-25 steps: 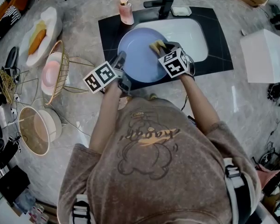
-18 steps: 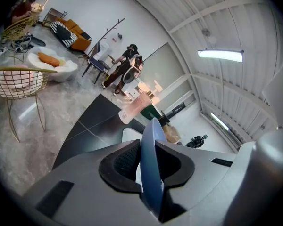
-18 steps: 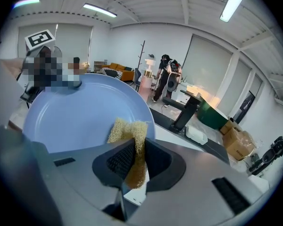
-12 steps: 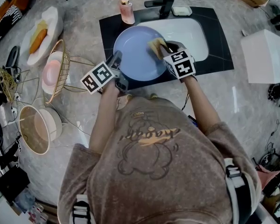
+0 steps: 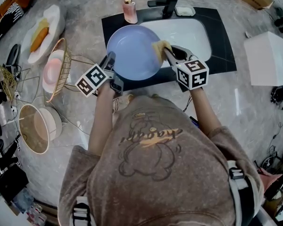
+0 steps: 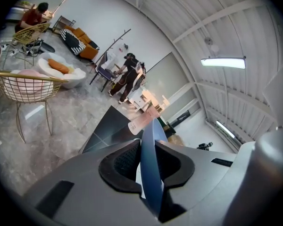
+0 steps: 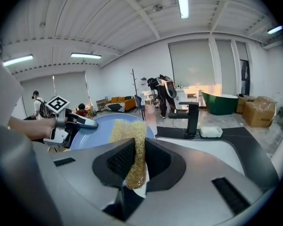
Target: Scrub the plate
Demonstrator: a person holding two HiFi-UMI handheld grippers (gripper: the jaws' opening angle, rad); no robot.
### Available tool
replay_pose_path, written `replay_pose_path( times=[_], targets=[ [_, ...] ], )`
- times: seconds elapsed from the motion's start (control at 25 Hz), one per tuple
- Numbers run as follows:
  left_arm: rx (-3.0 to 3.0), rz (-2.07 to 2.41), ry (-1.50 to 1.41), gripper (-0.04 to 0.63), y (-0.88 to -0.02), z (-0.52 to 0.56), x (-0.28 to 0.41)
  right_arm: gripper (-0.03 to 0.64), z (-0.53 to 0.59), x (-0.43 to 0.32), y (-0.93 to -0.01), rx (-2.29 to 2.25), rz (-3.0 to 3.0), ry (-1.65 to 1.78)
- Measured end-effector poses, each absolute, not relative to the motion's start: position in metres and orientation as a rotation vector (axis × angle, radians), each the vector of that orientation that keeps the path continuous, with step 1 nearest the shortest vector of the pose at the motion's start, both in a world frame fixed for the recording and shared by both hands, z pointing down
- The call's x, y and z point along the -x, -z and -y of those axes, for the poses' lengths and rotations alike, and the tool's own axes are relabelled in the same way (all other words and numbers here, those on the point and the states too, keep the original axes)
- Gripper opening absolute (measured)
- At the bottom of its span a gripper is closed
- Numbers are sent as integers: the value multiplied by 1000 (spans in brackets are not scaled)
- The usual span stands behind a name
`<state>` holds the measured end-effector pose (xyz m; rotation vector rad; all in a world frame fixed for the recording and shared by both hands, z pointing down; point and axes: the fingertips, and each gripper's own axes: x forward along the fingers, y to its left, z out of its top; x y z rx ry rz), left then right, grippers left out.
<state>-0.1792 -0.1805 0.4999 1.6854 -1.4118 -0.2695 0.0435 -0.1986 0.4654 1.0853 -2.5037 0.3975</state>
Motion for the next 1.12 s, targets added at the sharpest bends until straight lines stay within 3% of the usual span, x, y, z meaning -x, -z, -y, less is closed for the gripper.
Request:
replay_pose_path(
  times=[1.12],
  targets=[
    [-1594,1522,128,70,-592,213,229,52,177,-40,-473,-1118,2501,-507]
  ],
)
